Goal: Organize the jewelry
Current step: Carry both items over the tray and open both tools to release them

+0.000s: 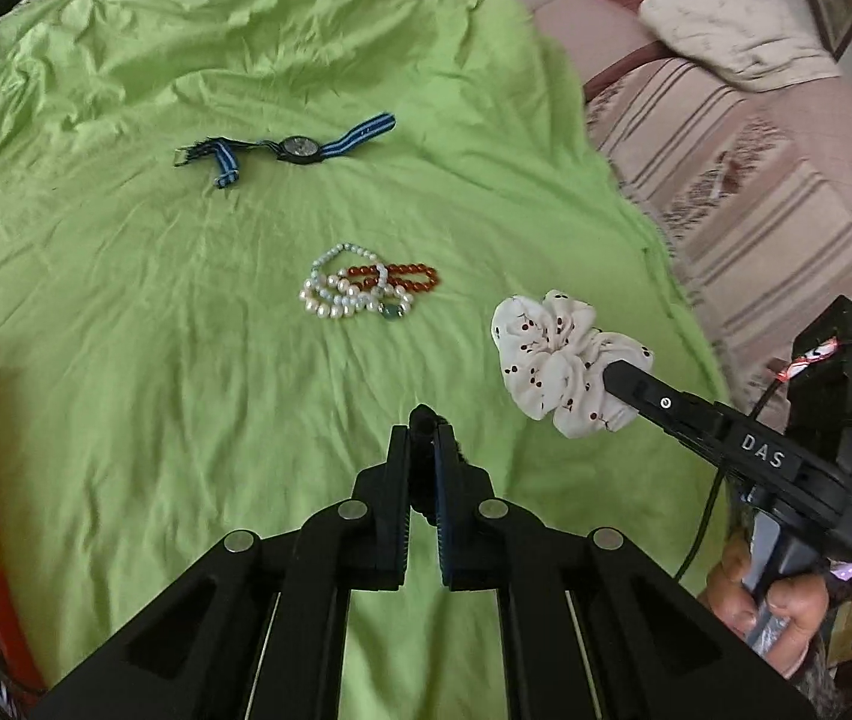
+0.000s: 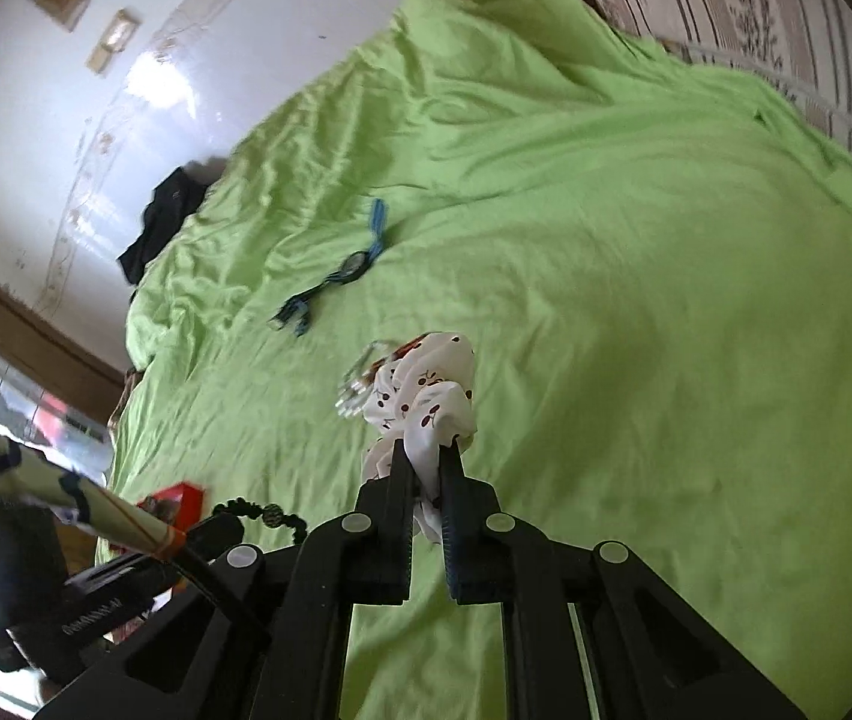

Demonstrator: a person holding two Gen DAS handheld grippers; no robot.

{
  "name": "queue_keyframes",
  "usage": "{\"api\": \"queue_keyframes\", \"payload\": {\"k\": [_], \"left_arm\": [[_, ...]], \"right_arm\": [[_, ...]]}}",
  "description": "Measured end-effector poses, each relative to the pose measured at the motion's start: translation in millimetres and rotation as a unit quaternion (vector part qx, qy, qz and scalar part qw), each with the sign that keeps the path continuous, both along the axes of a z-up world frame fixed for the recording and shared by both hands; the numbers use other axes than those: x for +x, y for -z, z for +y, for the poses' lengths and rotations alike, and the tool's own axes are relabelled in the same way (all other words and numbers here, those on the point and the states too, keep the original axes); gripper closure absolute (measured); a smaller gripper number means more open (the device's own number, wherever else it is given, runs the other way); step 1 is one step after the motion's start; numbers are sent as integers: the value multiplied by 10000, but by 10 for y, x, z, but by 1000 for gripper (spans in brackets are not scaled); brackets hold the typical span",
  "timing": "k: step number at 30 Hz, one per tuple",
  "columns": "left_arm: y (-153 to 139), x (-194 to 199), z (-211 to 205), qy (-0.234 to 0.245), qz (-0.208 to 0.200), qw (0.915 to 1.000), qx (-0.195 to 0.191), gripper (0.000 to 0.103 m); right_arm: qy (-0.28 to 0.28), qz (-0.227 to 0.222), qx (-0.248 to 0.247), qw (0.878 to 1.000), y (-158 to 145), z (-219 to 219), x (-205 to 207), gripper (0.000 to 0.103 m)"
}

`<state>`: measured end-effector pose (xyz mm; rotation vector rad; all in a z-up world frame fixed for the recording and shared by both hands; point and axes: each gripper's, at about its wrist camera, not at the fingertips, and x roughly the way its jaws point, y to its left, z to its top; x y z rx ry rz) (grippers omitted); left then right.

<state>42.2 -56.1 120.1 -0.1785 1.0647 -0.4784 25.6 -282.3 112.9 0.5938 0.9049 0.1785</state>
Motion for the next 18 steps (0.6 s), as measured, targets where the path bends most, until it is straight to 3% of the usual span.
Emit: {"api": "queue_keyframes", "payload": {"k": [7, 18], "left_arm": [[-370, -603, 505, -185, -394, 9989, 184, 96], [-548, -973, 2057, -1399, -434, 9884, 408, 96]], "right_arm": [[-428, -279, -489, 9975, -436, 413, -469, 94], [-1261, -400, -723, 9886, -618, 1397, -627, 94]]}}
